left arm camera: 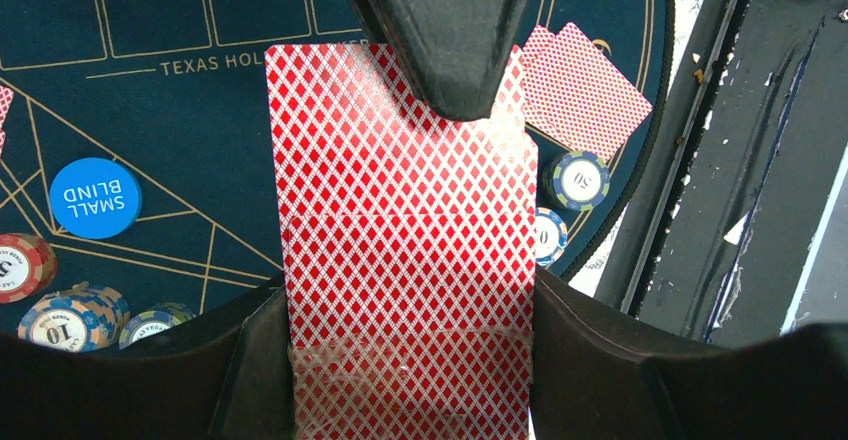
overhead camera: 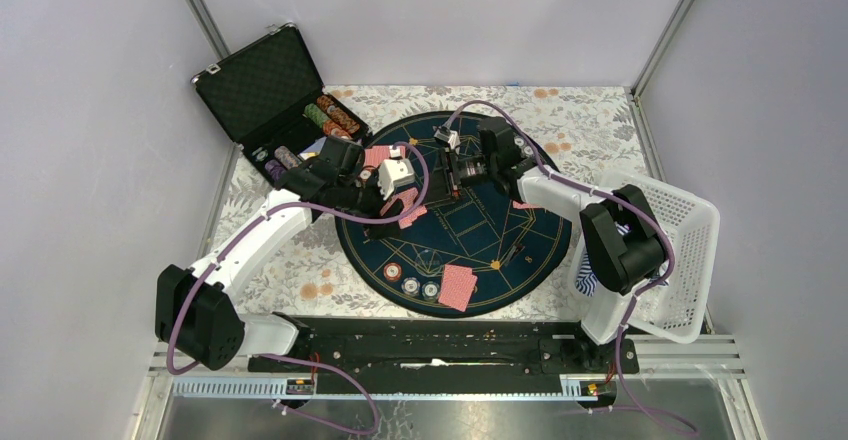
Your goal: Distribute texas hold em gaming equipment
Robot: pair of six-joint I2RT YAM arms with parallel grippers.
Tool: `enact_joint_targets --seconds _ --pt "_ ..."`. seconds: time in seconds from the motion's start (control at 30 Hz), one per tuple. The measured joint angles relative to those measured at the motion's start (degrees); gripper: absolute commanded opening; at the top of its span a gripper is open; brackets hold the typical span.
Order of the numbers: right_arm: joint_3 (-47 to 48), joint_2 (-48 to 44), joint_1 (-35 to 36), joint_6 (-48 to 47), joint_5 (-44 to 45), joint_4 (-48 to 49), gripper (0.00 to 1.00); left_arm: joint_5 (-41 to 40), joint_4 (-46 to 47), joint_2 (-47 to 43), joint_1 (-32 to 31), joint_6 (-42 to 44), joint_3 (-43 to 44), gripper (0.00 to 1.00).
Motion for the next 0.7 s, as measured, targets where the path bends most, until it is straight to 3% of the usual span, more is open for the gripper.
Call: enact_joint_targets --seconds 0.37,0.6,0.7 --pt "0.11 0.00 -0.46 -3.30 2.40 -5.35 0.20 0.42 0.00 0.00 0.63 -0.22 0.00 0.00" --pt "0.15 -0.35 -2.03 -4.09 2.54 -6.21 0.03 0.42 -0.02 0.00 0.79 -0.20 0.00 0.00" --pt "0.15 -0.98 -2.29 -3.93 2.12 -5.84 0.00 0.42 -0.02 0.00 0.81 -0.20 0.00 0.00"
